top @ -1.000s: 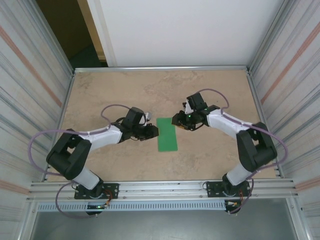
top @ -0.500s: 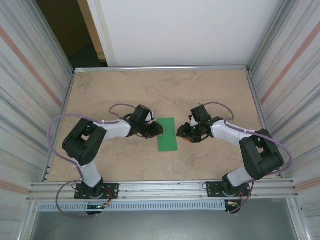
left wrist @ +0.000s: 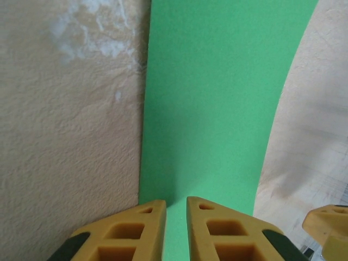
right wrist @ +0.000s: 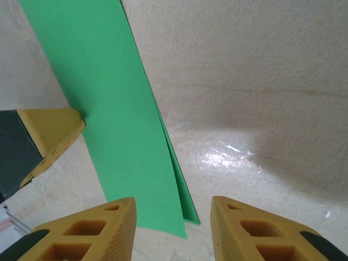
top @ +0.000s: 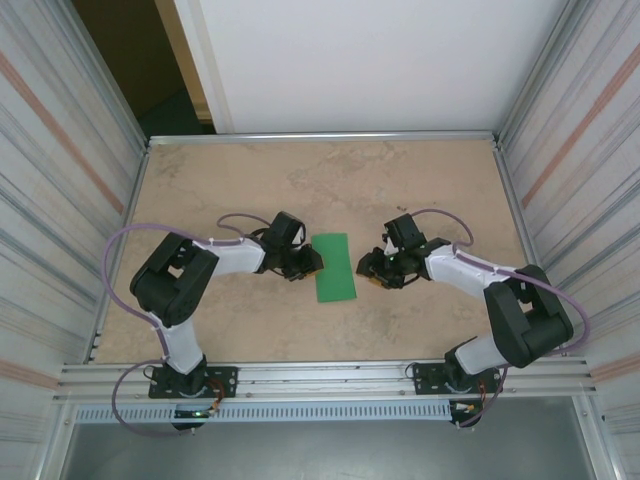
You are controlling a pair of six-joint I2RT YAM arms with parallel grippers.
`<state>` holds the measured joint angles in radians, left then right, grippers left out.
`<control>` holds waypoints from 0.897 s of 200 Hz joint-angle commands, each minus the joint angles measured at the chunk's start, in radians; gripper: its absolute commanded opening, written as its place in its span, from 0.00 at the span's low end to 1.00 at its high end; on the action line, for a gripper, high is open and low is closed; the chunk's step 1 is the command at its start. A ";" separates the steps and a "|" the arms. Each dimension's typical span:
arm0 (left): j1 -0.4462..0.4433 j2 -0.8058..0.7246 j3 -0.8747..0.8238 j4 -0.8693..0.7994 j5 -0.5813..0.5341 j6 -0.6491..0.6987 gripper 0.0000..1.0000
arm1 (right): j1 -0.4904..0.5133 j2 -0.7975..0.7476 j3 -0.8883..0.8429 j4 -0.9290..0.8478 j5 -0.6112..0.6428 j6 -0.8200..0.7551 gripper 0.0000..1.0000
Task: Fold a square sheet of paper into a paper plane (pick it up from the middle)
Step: Fold the triangle a second time at the center of the table.
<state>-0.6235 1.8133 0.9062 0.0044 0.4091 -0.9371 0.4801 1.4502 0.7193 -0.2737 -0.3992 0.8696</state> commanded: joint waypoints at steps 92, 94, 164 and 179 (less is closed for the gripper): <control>-0.010 0.070 0.013 -0.125 -0.049 -0.034 0.17 | 0.084 0.069 -0.017 -0.027 -0.086 0.019 0.37; -0.010 0.070 0.013 -0.125 -0.049 -0.033 0.17 | 0.084 0.073 -0.017 -0.027 -0.086 0.019 0.36; -0.010 0.077 0.013 -0.126 -0.043 -0.033 0.17 | 0.092 0.114 -0.017 0.023 -0.112 0.011 0.29; -0.010 0.077 0.014 -0.127 -0.041 -0.033 0.17 | 0.094 0.118 -0.017 0.030 -0.114 0.011 0.27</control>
<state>-0.6235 1.8313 0.9340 -0.0261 0.4107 -0.9668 0.5674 1.5524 0.7147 -0.2558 -0.4946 0.8825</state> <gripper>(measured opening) 0.167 0.278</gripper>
